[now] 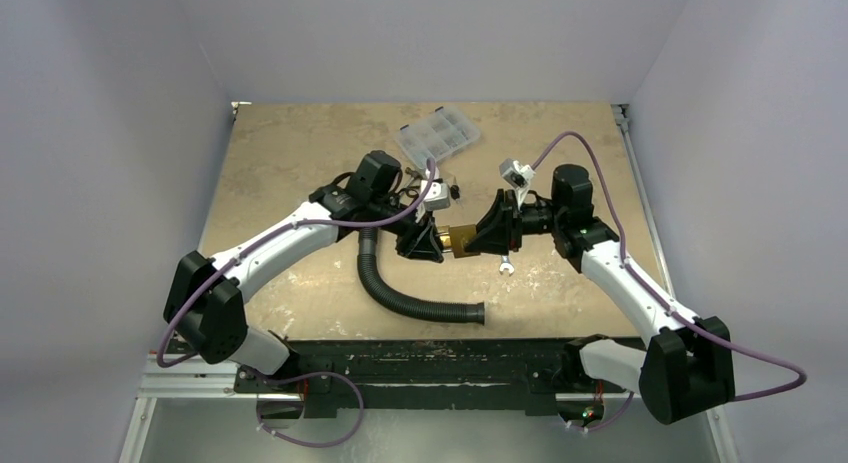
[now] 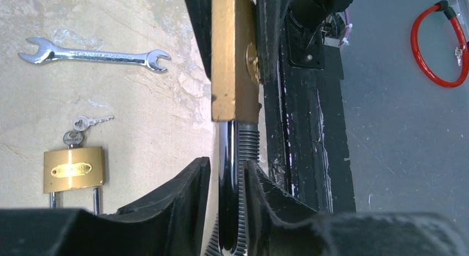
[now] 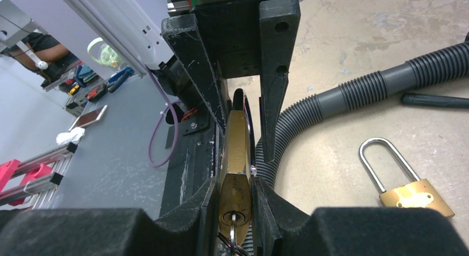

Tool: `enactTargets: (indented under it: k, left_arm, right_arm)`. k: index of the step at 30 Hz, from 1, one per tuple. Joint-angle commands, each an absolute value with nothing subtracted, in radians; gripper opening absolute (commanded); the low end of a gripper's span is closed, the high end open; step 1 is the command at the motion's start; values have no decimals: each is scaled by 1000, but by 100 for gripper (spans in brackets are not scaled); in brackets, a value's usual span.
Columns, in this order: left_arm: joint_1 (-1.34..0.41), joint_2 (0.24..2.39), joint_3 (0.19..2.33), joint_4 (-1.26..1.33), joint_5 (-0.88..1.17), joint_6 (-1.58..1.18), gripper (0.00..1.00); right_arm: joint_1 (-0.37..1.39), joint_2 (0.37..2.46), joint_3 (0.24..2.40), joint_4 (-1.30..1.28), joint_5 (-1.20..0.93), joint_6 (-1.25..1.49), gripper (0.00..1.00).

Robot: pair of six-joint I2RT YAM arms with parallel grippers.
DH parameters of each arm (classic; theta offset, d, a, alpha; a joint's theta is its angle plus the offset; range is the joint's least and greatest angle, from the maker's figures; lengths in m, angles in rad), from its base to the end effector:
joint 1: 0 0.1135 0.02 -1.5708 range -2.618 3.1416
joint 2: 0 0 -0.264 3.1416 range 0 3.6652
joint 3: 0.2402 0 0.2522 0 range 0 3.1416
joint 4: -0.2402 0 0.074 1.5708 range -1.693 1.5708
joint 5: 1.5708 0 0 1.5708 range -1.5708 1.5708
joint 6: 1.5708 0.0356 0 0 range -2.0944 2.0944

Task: Lock with the key
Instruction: Lock the lock.

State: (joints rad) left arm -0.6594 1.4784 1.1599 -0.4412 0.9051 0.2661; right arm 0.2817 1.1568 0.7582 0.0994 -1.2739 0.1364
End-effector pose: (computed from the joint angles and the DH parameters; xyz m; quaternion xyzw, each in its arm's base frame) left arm 0.2331 -0.2161 0.2905 0.5233 0.6625 -0.4634 0.2695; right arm 0.2244 0.1004 0.2905 -0.3992 0.6195 0.5672 0.3677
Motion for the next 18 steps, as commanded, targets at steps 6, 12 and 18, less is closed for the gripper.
enactTargets:
  k: [6,12,18]
  left_arm:
    - [-684,1511,1244,-509,928,349,0]
    - [-684,1494,1262,-565,913,401,0]
    - [-684,1485,1294,-644,892,462,0]
  right_arm:
    - [291,1126,838,35,-1313,22,0]
    - [291,1139,898,-152,-1274,-172,36]
    - [291,1170,998,-443,-1194,-442,94]
